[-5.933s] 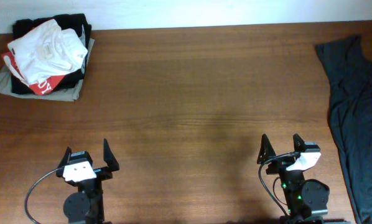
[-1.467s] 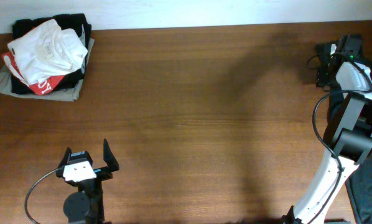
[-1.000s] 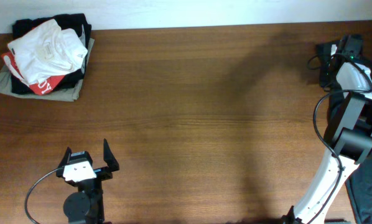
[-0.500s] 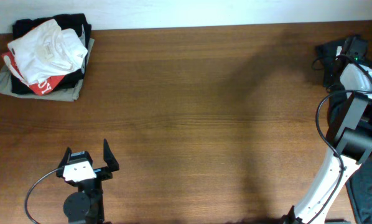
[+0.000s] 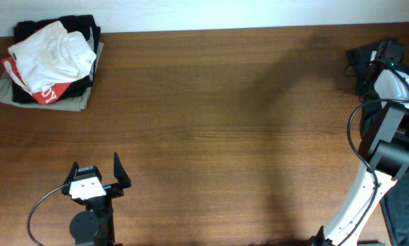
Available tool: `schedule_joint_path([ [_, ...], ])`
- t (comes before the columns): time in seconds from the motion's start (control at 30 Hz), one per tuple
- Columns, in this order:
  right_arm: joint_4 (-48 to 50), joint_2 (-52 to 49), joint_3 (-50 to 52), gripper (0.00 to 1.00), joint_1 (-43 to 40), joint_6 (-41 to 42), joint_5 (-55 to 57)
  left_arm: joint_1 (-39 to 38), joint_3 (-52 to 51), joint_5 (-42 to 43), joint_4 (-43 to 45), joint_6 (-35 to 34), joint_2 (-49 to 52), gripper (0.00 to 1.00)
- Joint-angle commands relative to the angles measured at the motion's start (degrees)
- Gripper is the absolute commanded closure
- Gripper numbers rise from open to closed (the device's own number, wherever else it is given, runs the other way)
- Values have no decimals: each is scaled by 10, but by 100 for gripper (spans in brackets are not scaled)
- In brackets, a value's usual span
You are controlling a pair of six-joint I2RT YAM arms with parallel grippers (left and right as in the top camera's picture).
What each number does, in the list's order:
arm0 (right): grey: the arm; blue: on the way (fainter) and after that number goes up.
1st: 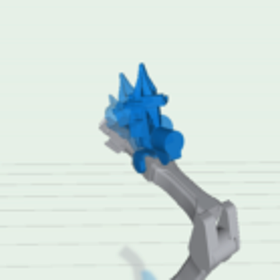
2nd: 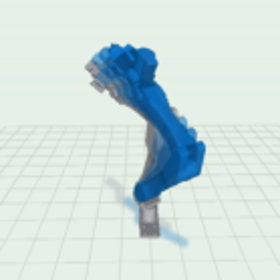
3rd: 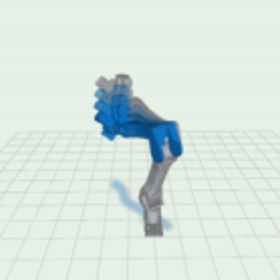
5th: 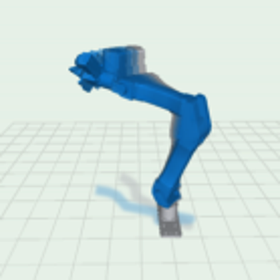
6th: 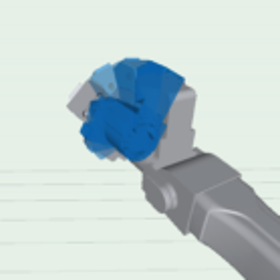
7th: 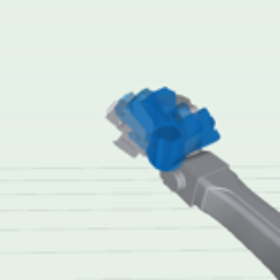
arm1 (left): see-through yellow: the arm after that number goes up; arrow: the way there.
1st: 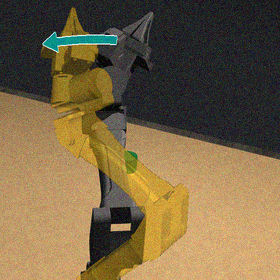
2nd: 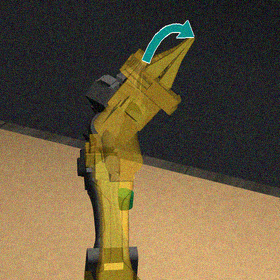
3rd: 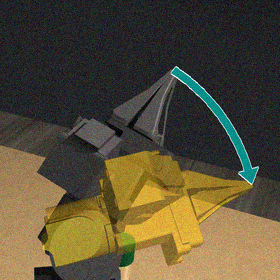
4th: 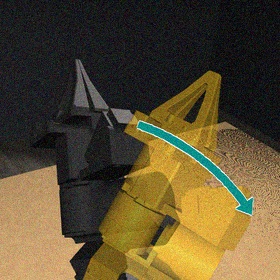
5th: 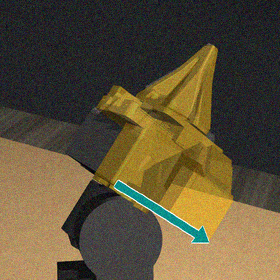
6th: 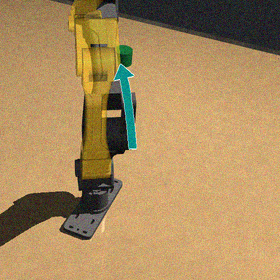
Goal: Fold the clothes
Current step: 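Grasp the dark green t-shirt edge with the right gripper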
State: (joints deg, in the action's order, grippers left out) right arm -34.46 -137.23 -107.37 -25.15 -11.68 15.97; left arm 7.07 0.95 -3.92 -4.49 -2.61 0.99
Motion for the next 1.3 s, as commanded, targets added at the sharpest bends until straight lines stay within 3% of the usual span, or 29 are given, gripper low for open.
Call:
schedule_joint_path([
  [0.0, -7, 4, -3, 63, -3, 8, -5, -2, -4, -4, 2, 5, -3, 1],
  [0.07, -7, 4, -3, 63, -3, 8, -5, -2, -4, -4, 2, 5, -3, 1],
  [0.27, -10, 7, -10, 76, -3, 8, -5, -2, -4, -4, 2, 5, -3, 1],
  [0.63, -18, 7, -28, 65, 24, -2, -2, -2, -4, -4, 2, 5, -3, 1],
  [0.8, -18, 7, -28, 83, 26, -3, -2, -2, -4, -4, 2, 5, -3, 1],
  [1.0, -19, 7, -28, 82, 26, -3, -2, -2, -4, -4, 2, 5, -3, 1],
  [1.07, -19, 7, -28, 73, 26, -3, -2, -2, -4, -4, 2, 5, -3, 1],
  [1.27, -21, 3, -28, 71, 25, -3, -2, -2, -4, -4, 2, 5, -3, 1],
])
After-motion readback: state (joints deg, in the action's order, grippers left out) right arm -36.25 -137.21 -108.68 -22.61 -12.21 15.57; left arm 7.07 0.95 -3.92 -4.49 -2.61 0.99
